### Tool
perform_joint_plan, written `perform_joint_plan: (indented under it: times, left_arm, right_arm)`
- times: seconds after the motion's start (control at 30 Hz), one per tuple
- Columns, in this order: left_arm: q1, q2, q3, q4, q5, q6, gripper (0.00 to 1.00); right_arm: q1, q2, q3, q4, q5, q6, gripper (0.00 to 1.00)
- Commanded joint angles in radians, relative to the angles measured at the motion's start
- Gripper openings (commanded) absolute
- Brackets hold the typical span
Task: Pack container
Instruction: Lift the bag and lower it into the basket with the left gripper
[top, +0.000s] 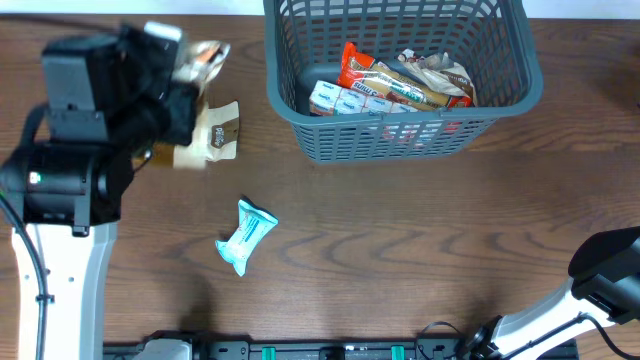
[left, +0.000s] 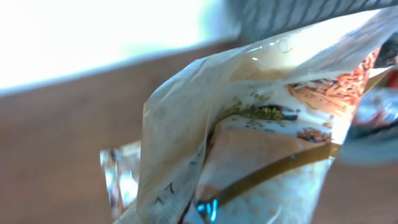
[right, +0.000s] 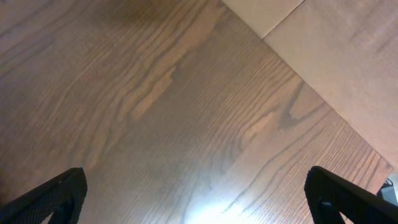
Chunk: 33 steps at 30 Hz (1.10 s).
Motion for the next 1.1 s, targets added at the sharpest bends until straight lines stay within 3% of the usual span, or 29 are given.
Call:
perform_joint_plan:
  times: [0.0,0.23,0.5,0.7,1.07]
  left_arm:
    - [-0.058,0.069,0.136,0.041,-0.039,0.021,0.06]
    - [-0.16,0.264,0.314,0.193,-0.038,0.036,0.05]
    - [-0.329,0.432,0.326,0.429,-0.031,0.032,0.06]
    - [-0.414,0.529,0.326,0.48,-0.031,0.032,0.06]
    - [-0.417,0.674,0.326,0.45,-0.039,0.032,0.06]
  right_arm:
    - [-0.007,0.008,-0.005,0.002,0.003,-0.014,0.99]
    - [-0.007,0.008,-0.005,0.002,0.003,-0.014,0.99]
    - [-0.007,0.008,-0.005,0.002,0.003,-0.014,0.99]
    - [-0.007,0.008,-0.005,0.002,0.003,-0.014,0.99]
    - [-0.007,0.008,-0.005,0.002,0.003,-0.014,0.99]
